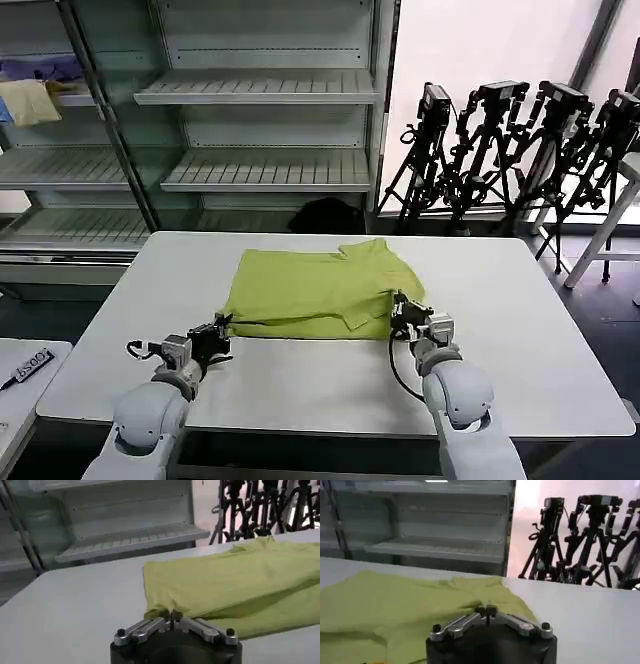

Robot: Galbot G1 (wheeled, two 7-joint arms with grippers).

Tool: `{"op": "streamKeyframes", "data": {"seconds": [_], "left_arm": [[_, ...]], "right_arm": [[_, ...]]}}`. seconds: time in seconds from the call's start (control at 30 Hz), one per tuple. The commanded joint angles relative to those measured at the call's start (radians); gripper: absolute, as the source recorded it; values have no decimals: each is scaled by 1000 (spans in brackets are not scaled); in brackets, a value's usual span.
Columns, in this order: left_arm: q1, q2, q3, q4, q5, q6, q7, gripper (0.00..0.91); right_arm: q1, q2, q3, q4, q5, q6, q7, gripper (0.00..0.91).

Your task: Fold and organize the clothes.

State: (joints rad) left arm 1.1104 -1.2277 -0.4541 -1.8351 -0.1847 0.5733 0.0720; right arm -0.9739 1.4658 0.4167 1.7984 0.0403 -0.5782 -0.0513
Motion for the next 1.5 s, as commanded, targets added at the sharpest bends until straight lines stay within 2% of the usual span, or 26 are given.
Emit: {"op": "streamKeyframes", "data": {"seconds": [0.03, 0.5, 0.97, 1.43, 1.5], "left_arm": [[-18, -1, 13, 39, 24, -4, 0, 907], [-15, 10, -1, -21, -8, -10, -10, 907], [38, 13, -25, -45, -26, -10, -20, 907], [38, 0, -29, -3, -26, -28, -18, 907], [38, -2, -30, 2, -27, -31, -17, 907]], "right_arm": [[35, 5, 2, -46, -20, 1, 2, 907], [-30, -25, 16, 28, -12, -1, 3, 907], [-238, -56, 78, 197, 32, -1, -14, 907], [-264, -57, 144, 168, 42, 1, -25, 907], [-264, -55, 147, 153, 43, 1, -27, 877]]}}
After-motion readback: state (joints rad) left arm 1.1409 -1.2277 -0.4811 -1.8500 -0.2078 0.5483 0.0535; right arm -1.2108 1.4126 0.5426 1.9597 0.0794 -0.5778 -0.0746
